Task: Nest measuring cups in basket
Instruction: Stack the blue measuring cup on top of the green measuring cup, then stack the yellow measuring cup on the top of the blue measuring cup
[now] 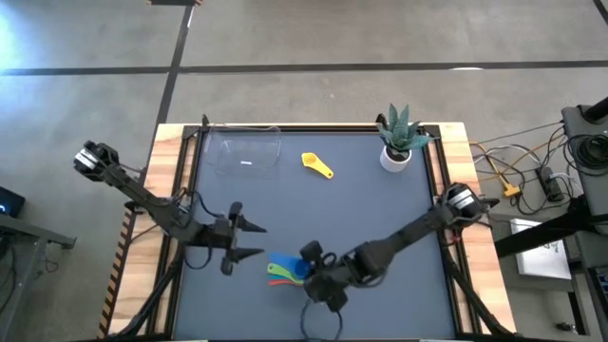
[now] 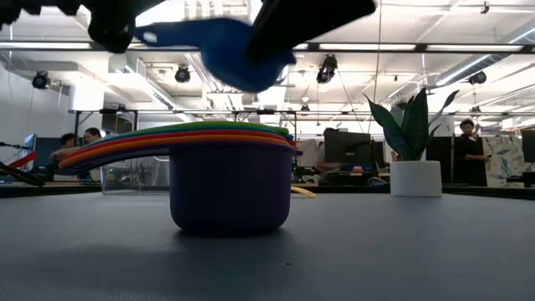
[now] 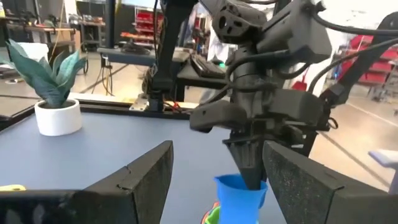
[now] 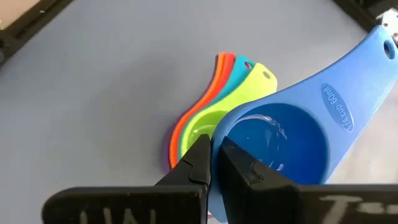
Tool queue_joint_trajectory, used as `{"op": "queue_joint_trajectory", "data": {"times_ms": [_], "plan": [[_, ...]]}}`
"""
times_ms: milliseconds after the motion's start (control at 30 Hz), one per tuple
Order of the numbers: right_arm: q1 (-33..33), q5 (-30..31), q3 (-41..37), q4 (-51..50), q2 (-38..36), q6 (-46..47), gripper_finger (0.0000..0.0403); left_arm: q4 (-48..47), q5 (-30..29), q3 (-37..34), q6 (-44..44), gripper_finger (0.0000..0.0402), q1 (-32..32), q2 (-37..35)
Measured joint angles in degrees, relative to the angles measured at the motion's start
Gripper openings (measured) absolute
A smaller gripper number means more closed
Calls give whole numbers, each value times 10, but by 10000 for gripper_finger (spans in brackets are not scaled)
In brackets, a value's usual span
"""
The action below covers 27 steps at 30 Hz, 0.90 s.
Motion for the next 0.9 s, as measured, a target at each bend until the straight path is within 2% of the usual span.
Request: {"op": "queue_joint_trajectory", "data": {"times_ms": [167,367,700,900], "plan": [[-18,-54,-7,15,0,10,9,46,-2,-30,0,232,1,-2],[-21,-64,-16,37,3,4,16,49,-2,-31,0,232,1,-2],[-25,-63,-49,37,3,26,100,50,-2,-31,0,232,1,-2],[-25,-61,-46,33,-4,26,134,49,-2,-31,0,232,1,-2]]}}
